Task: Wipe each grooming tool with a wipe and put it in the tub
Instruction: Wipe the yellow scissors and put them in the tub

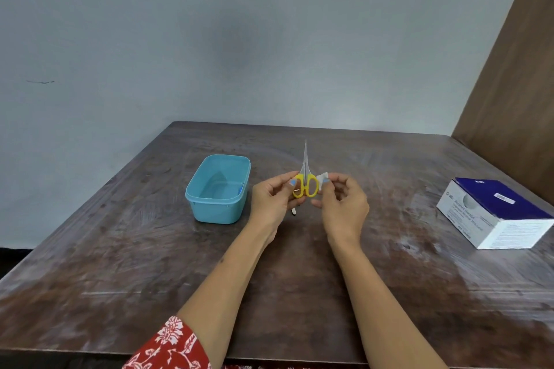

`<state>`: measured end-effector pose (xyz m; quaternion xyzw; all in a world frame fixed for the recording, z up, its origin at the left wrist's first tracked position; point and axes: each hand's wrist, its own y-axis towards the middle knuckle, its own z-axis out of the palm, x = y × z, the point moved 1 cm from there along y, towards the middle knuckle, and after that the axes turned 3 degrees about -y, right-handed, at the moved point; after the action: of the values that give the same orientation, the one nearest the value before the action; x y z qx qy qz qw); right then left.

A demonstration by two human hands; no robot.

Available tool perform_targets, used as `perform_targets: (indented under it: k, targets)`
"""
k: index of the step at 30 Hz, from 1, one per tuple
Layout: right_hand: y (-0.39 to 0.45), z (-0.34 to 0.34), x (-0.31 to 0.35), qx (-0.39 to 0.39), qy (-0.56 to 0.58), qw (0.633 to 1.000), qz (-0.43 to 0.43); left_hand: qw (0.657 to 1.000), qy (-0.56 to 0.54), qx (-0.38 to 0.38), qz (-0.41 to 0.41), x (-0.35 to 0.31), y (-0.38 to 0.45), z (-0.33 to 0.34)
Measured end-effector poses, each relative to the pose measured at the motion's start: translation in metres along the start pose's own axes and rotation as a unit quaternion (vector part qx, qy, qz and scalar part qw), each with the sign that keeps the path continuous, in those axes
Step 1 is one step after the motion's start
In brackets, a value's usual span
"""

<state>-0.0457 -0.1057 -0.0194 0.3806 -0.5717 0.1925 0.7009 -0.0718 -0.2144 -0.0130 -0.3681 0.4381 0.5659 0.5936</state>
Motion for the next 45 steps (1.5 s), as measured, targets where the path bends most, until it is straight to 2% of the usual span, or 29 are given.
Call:
perform_targets:
  k: [8, 17, 23, 32, 34, 37, 39, 42, 45]
  targets:
    - [-0.003, 0.003, 0.005, 0.052, 0.065, 0.996, -0.007, 0.999, 0.004, -0.021, 0.024, 0.002, -0.002, 0.002]
    - [-0.005, 0.003, 0.009, 0.103, 0.036, 0.993, -0.038, 0.993, -0.084, 0.049, -0.065, -0.004, -0.007, 0.007]
    - [-0.006, 0.001, 0.014, 0.109, 0.056, 0.992, -0.041, 0.983, -0.107, 0.102, -0.11, -0.007, -0.006, 0.004]
    - [-0.003, 0.003, 0.01, 0.093, 0.045, 0.994, -0.048, 0.986, -0.091, 0.084, -0.116, -0.008, -0.01, 0.006]
    - [-0.003, 0.001, 0.011, 0.042, 0.009, 0.996, -0.078, 0.986, -0.102, 0.076, -0.112, -0.008, -0.009, 0.007]
    - [-0.002, -0.006, 0.013, -0.043, -0.094, 0.97, -0.222, 0.986, -0.102, 0.072, -0.106, -0.008, -0.008, 0.008]
    - [-0.001, -0.005, 0.009, -0.024, -0.152, 0.947, -0.282, 0.986, -0.1, 0.076, -0.107, -0.008, -0.01, 0.009]
    - [-0.003, -0.001, 0.003, 0.029, -0.203, 0.933, -0.296, 0.986, -0.094, 0.086, -0.108, -0.007, -0.01, 0.009]
    - [-0.002, -0.001, 0.002, 0.042, -0.217, 0.928, -0.3, 0.984, -0.097, 0.091, -0.116, -0.007, -0.009, 0.007]
